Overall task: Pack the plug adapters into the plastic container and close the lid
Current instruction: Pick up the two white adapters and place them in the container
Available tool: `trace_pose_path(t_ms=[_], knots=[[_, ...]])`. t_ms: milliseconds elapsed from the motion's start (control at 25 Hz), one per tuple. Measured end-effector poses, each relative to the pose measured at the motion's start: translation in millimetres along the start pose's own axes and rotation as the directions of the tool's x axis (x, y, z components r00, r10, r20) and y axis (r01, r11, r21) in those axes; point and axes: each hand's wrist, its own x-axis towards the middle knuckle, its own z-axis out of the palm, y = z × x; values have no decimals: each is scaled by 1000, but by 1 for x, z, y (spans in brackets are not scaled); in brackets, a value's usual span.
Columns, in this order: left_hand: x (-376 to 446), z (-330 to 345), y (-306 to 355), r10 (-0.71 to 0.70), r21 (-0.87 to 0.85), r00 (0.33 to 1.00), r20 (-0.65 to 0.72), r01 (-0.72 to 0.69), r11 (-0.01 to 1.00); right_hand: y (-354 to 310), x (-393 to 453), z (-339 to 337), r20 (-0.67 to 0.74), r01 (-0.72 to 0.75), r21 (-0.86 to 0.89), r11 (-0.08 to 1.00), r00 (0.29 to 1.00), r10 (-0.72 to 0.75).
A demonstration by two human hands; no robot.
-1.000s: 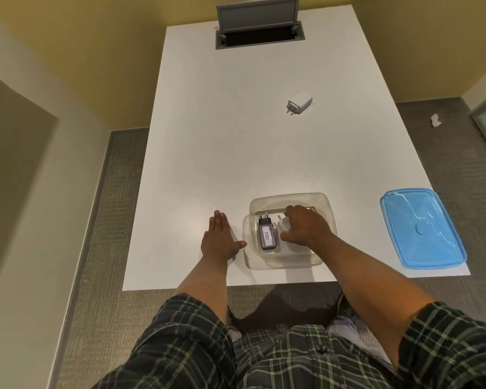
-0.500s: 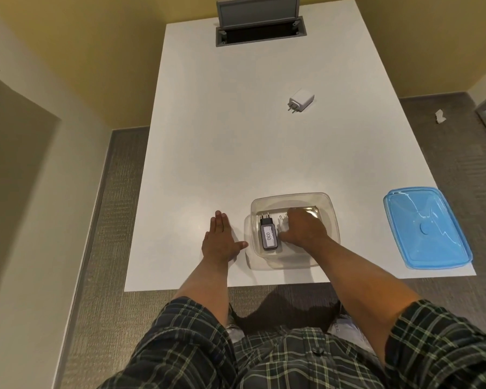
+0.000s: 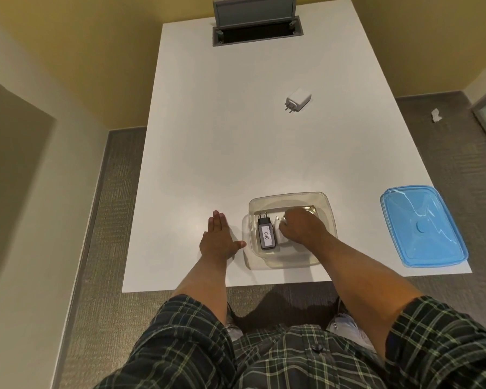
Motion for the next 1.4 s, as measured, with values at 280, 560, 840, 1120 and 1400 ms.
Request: trace_pose_path(t_ms=[280, 560, 840, 1120, 1400], knots=[[-1, -1, 0, 14, 27, 1000, -9, -13, 1000, 2, 0, -6, -14, 50, -179, 983, 998, -54], [0, 1, -4, 35, 98, 997, -71, -28, 995, 2, 5, -16, -86, 307, -253, 917, 937, -338], [8, -2, -8, 67, 71, 977, -204, -54, 996, -1, 7, -36, -347, 468, -168, 868, 796, -496], [40, -31, 9, 224, 162, 924, -310, -180, 970, 7, 41, -79, -446, 135, 83, 987, 891, -84], [90, -59, 29, 342, 260, 894, -292, -270, 927, 38, 89, -103, -307, -130, 100, 987, 939, 155]])
